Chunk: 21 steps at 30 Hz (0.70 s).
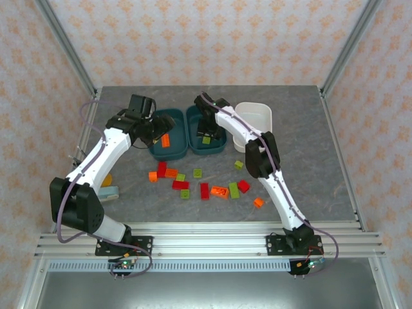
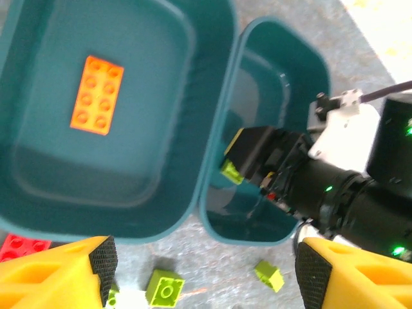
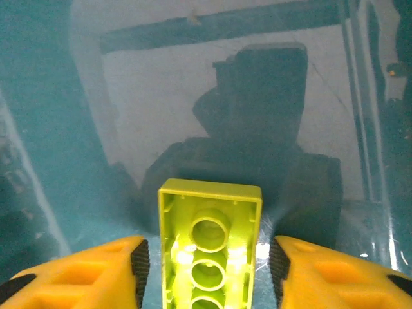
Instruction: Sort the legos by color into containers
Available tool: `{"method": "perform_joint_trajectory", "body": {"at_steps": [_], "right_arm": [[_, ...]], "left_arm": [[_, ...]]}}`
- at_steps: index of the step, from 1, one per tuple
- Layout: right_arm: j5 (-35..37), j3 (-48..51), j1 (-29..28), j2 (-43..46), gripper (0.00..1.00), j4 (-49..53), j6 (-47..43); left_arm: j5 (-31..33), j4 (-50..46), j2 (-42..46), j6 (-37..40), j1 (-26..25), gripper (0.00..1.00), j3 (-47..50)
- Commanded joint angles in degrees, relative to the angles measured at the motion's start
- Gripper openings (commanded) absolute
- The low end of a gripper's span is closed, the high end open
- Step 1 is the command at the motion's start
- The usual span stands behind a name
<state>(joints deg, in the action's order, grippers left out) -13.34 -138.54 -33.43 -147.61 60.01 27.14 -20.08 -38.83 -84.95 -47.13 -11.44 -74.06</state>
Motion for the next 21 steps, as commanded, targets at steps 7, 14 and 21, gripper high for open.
{"method": "perform_joint_trajectory", "body": {"at_steps": [7, 14, 21], "right_arm": [[-0.6, -6.7, -1.1, 8.4, 0.59, 0.7, -5.1], [-3.7, 20.4, -3.6, 31.8, 0.57, -19.1, -10.5], [-9.4, 53.3, -6.7, 50.2, 0.57, -38.9, -9.4]], "left_arm": [[5.9, -7.8, 6.2, 0.1, 0.7, 0.75, 3.5], [13.3, -16.4, 10.4, 0.0, 0.8, 0.70, 9.7], [9.1, -11.2, 9.1, 3.9, 2.3, 0.65, 19.3]]}}
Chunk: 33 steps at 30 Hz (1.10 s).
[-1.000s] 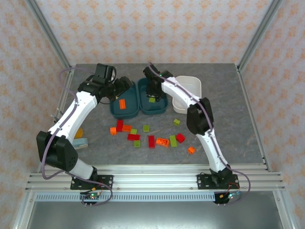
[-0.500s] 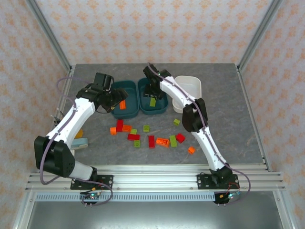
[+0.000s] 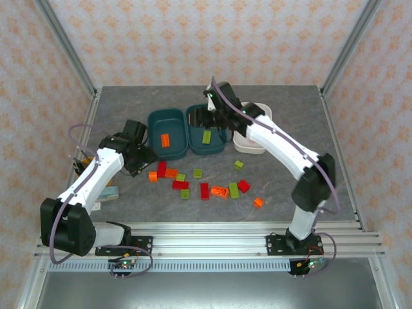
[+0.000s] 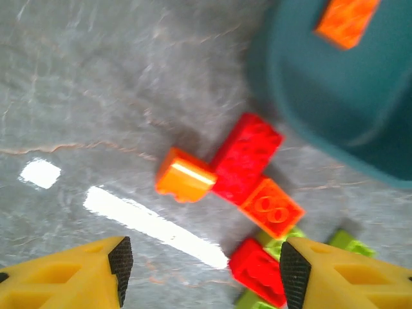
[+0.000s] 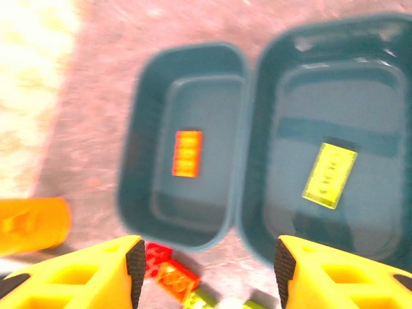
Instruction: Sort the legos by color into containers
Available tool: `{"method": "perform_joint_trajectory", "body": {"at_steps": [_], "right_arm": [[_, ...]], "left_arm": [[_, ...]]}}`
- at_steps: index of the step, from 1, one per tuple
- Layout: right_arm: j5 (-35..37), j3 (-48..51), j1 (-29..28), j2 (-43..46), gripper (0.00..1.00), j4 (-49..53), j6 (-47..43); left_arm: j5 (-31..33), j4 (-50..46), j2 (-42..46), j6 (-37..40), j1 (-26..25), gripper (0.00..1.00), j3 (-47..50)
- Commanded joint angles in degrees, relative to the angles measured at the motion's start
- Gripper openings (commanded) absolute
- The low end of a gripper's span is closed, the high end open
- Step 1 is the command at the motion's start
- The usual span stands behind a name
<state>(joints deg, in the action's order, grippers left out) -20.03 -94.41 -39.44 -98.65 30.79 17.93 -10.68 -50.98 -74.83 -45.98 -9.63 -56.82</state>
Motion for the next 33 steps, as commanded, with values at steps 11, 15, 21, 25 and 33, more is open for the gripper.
{"method": "perform_joint_trajectory", "body": {"at_steps": [11, 15, 21, 25, 33], "right_arm": [[-3.4, 22.1, -3.1, 6.1, 0.58, -14.3, 4.8], [-4.0, 22.0, -3.1, 5.2, 0.58, -14.3, 5.4], [-3.8, 21.5, -3.1, 4.2, 0.58, -13.9, 6.0], [-3.4, 20.9, -3.1, 3.4, 0.58, -13.3, 6.2], [-3.7, 20.4, -3.1, 2.8, 0.58, -13.2, 6.4]], "left_arm": [[-3.4, 5.9, -7.6, 19.8, 0.5, 0.61, 4.6], [-3.5, 5.5, -9.5, 22.6, 0.3, 0.61, 5.5], [-3.2, 6.8, -11.8, 24.6, -0.3, 0.55, 6.1], [-2.2, 6.9, -13.7, 25.0, -0.9, 0.55, 5.7], [0.9, 8.0, -18.1, 26.2, -0.9, 0.53, 3.3]]}}
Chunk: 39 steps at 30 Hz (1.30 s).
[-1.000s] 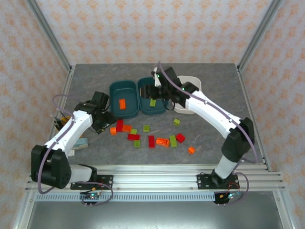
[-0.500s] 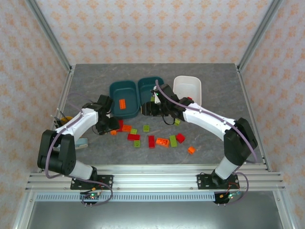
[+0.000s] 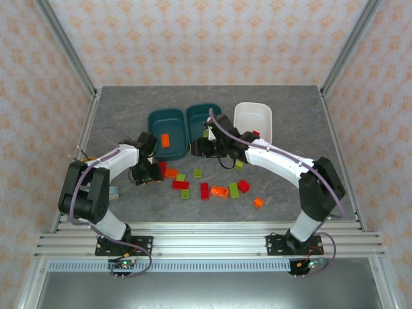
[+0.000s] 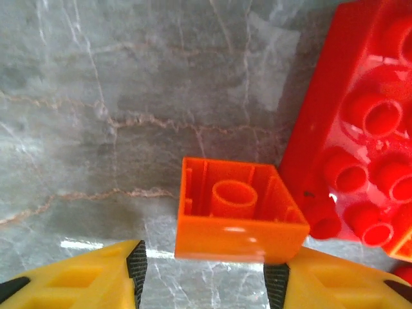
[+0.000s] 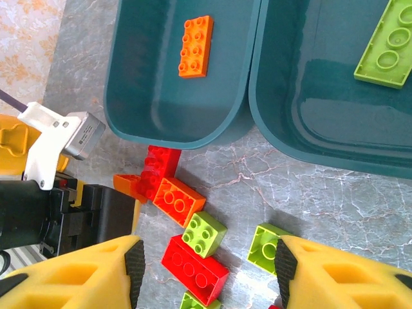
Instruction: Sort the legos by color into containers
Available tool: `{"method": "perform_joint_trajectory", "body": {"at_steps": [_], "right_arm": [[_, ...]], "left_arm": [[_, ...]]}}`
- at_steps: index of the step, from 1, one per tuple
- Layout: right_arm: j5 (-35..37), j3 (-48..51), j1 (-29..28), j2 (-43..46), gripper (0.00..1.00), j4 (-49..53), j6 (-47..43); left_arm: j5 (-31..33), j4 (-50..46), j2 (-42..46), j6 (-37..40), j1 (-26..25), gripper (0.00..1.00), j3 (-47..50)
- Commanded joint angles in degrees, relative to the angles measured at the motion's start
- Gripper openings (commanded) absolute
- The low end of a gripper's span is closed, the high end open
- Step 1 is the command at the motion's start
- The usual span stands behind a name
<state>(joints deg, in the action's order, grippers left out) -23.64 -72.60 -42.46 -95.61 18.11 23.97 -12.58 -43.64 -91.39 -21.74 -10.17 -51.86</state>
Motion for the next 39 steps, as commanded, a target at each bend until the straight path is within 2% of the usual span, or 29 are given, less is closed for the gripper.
{"method": "perform_joint_trajectory", "body": {"at_steps": [1, 8, 13, 20, 24, 29, 39], "right_arm": [[-0.1, -1.4, -0.1, -0.3, 0.57, -0.5, 0.4], [-0.4, -1.7, -0.1, -0.3, 0.57, -0.1, 0.4], [-0.3, -1.8, -0.1, 0.1, 0.57, 0.1, 0.5], [-3.4, -1.8, -0.1, 1.5, 0.57, -2.5, 0.5], [-3.7, -2.3, -0.1, 2.7, 0.57, -4.2, 1.3], [-1.3, -3.6, 0.0, 3.1, 0.58, -4.9, 2.4], [2.1, -2.1, 2.2, 5.1, 0.58, -4.9, 5.3]], "left_arm": [[2.9, 0.9, -2.0, 2.2, -0.4, 0.52, -1.9], [2.9, 2.0, -3.9, 3.0, -0.6, 0.40, -3.1], [4.1, 0.4, -1.4, 1.7, -0.9, 0.33, -2.6], [5.2, -6.0, 7.7, -3.0, -1.3, 0.31, -2.5], [4.6, -10.0, 9.7, -3.9, -1.2, 0.31, -8.8], [2.9, -10.5, 0.8, -4.7, -1.0, 0.31, -21.7], [0.7, -9.7, -25.9, -6.4, -0.9, 0.33, -47.6]]}}
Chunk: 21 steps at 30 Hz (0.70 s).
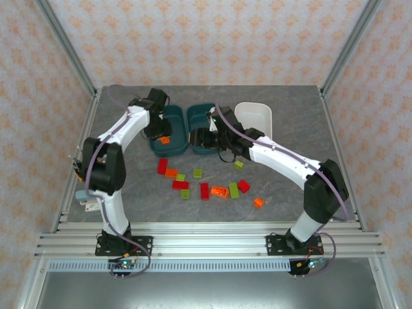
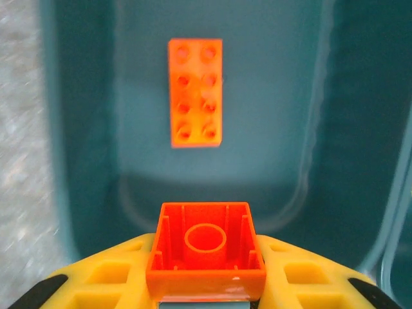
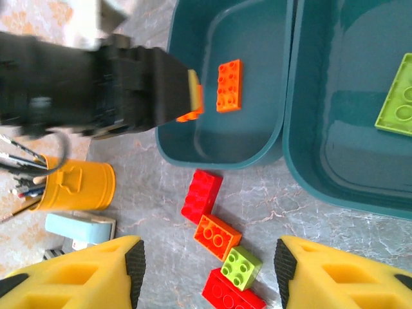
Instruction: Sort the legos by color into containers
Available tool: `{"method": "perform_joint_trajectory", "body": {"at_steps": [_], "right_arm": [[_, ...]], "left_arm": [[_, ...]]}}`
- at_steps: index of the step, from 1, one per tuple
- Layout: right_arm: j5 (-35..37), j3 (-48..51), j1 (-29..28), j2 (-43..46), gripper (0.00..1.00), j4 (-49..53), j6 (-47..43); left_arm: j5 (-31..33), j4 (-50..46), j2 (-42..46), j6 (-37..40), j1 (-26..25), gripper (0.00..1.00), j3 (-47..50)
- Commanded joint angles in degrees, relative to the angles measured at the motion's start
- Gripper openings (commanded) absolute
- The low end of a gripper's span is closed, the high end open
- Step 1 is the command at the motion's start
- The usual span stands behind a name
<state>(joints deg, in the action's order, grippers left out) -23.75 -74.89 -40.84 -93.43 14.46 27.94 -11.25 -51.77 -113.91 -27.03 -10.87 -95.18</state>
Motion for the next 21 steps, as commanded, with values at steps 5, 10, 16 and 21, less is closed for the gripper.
{"method": "perform_joint_trajectory", "body": {"at_steps": [5, 10, 16, 21], "right_arm": [[3.6, 1.2, 1.2, 3.4, 0.58, 0.9, 1.7], [3.0, 3.8, 1.7, 4.4, 0.58, -2.1, 3.6], [3.1, 4.6, 2.2, 4.7, 0.58, -2.9, 4.2], [4.8, 5.2, 2.9, 5.8, 0.59, -0.4, 3.3]], "left_arm": [[-0.9, -2.6, -11.0, -1.7, -0.1, 0.34, -11.2], [-2.1, -2.3, -13.9, -2.3, 0.0, 0.38, -13.0], [-2.2, -2.2, -12.6, -2.6, -0.1, 0.49, -12.3], [-2.7, -2.0, -8.9, -2.4, -0.1, 0.63, -10.1]]}}
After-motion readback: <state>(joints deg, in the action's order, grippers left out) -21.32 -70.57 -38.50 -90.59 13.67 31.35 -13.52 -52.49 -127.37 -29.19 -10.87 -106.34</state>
